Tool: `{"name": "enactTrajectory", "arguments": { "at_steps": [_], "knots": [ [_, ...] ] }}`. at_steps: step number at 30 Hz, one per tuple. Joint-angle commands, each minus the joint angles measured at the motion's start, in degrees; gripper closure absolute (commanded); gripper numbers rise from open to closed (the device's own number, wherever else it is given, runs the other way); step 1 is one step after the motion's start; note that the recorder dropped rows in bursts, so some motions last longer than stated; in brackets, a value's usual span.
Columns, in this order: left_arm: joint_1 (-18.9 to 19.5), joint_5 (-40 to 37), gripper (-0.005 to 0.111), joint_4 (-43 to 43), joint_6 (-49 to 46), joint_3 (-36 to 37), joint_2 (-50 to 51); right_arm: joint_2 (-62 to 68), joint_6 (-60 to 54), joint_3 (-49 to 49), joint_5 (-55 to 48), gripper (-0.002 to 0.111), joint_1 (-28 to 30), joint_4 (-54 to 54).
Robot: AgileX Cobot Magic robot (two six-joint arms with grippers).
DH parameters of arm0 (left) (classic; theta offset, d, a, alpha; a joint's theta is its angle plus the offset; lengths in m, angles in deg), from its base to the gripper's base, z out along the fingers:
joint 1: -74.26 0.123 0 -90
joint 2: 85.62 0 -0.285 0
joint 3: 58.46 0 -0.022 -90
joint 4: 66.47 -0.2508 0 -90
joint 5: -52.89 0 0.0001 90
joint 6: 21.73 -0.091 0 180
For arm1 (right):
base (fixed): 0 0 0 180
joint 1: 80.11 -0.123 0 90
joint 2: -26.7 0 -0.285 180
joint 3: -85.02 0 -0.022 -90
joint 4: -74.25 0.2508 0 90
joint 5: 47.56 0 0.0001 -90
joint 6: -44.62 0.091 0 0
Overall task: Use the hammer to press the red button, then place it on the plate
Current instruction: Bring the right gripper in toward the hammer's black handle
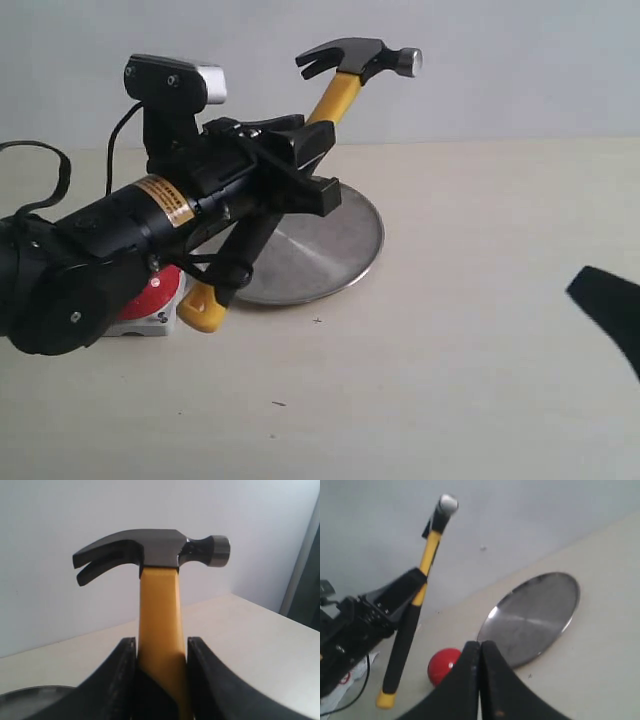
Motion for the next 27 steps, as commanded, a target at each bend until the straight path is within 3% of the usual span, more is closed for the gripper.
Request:
{"name": "enactTrajectory", "arguments": {
  "at_steps": [1, 4, 9, 11, 16, 27],
  "knots": [
    [-0.1, 3.0, 0.107, -0.3, 0.4, -0.9, -2.5, 16.3, 3.6, 3.6, 10.5, 0.1, -3.9, -4.8],
    [-0.1, 3.0, 0.107, -0.4, 0.8, -0.9, -2.5, 29.7, 8.0, 8.9, 19.7, 0.088, -5.9, -12.1],
    [-0.1, 2.6, 0.107, -0.4, 2.9, -0.9, -2.5, 56.2, 8.7, 19.5, 36.7, 0.052, -7.9, -16.4],
    [-0.1, 2.6, 0.107, -0.4, 3.8, -0.9, -2.5, 62.5, 7.8, 20.6, 44.7, 0.05, -7.9, -16.4],
    [-0.1, 2.6, 0.107, 0.0, 4.5, -0.9, -2.5, 71.5, 6.0, 24.5, 45.6, 0.05, -7.9, -17.1],
    [1.9, 1.1, 0.107, 0.9, 4.5, -0.9, -2.5, 64.8, 5.5, 25.9, 45.6, 0.05, -7.9, -20.7]
  ]
}}
